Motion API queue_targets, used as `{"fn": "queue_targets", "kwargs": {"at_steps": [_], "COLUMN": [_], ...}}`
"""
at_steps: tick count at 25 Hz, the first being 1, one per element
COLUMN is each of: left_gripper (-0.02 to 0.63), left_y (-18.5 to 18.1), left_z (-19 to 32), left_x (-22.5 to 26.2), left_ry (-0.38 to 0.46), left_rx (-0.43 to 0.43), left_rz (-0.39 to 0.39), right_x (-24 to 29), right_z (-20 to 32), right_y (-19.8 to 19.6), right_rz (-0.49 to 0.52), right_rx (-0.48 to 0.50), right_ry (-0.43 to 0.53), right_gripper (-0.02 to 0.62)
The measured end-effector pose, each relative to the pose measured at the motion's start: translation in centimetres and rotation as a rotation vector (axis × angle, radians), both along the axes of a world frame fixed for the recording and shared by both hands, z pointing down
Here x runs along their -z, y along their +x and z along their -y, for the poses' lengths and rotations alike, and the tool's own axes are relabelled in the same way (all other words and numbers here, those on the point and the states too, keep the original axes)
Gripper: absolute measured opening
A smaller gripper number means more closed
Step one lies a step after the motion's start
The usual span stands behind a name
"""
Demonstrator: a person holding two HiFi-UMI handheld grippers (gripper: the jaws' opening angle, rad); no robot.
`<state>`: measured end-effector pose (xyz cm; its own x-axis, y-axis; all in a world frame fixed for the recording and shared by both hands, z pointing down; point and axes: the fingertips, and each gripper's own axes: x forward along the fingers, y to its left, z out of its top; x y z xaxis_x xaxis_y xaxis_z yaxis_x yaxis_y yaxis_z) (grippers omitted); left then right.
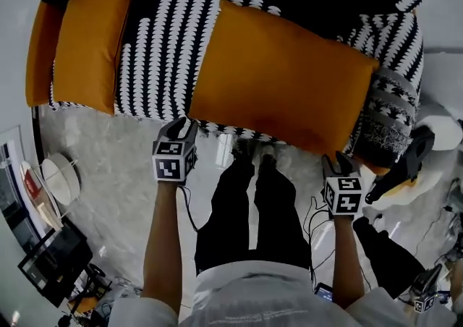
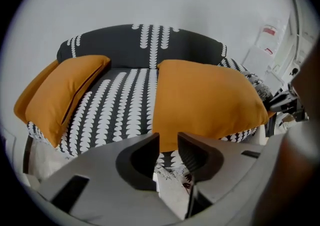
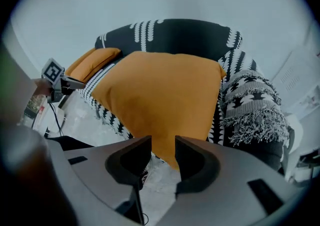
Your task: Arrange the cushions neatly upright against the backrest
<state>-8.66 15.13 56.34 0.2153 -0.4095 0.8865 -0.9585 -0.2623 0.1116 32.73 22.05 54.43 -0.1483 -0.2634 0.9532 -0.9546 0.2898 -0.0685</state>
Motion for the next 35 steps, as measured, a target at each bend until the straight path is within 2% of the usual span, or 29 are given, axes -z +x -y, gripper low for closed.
{"fn": "queue_targets", "kwargs": {"at_steps": [3, 6, 10, 13, 15, 18, 20, 23, 27, 35], "left_gripper": [0.142, 0.147, 0.161, 0.16, 0.145, 0.093, 0.05, 0.035, 0.032, 0.03], "left_y": [-0.6, -0.6, -0.9, -0.9, -0.5, 0.3, 0.5, 0.8, 0.8, 1.7], "left_z": [0.2, 0.2, 0.4, 0.8, 1.0, 0.8, 0.3, 0.8, 2.3, 4.9], "left_x": [-2.3, -4.3, -7.3, -7.8, -6.8, -6.3, -6.4, -5.4, -3.0, 2.9], "left_ry": [-0.019, -0.032, -0.027, -0.043, -0.081, -0.122, -0.138, -0.167, -0.174, -0.203], "left_rx": [0.023, 0.005, -0.032, -0.034, -0.04, -0.06, -0.067, -0.06, -0.027, -0.09], "left_rz": [0.006, 0.006, -0.029, -0.053, -0.044, -0.033, -0.035, -0.039, -0.048, -0.03], "right_x": [-2.0, -3.5, -5.1, -5.5, -5.3, -5.1, -4.8, -3.9, -1.3, 3.5], "right_z": [-0.5, -0.9, -0.2, 0.0, 0.0, -0.2, -0.5, 0.2, 2.6, 6.1], "right_y": [0.6, 0.8, 0.3, 0.1, 0.0, 0.1, 0.2, 0.2, 0.1, 1.0], "right_rz": [0.001, -0.013, -0.045, -0.063, -0.056, -0.047, -0.066, -0.12, -0.195, -0.161], "right_rx": [0.006, 0.02, 0.013, 0.02, 0.031, 0.039, 0.057, 0.093, 0.136, 0.09], "right_ry": [-0.015, -0.021, -0.037, -0.077, -0.093, -0.122, -0.142, -0.146, -0.128, -0.14], "right_gripper": [0.145, 0.158, 0.158, 0.156, 0.15, 0.096, 0.058, 0.019, 0.011, 0.011]}}
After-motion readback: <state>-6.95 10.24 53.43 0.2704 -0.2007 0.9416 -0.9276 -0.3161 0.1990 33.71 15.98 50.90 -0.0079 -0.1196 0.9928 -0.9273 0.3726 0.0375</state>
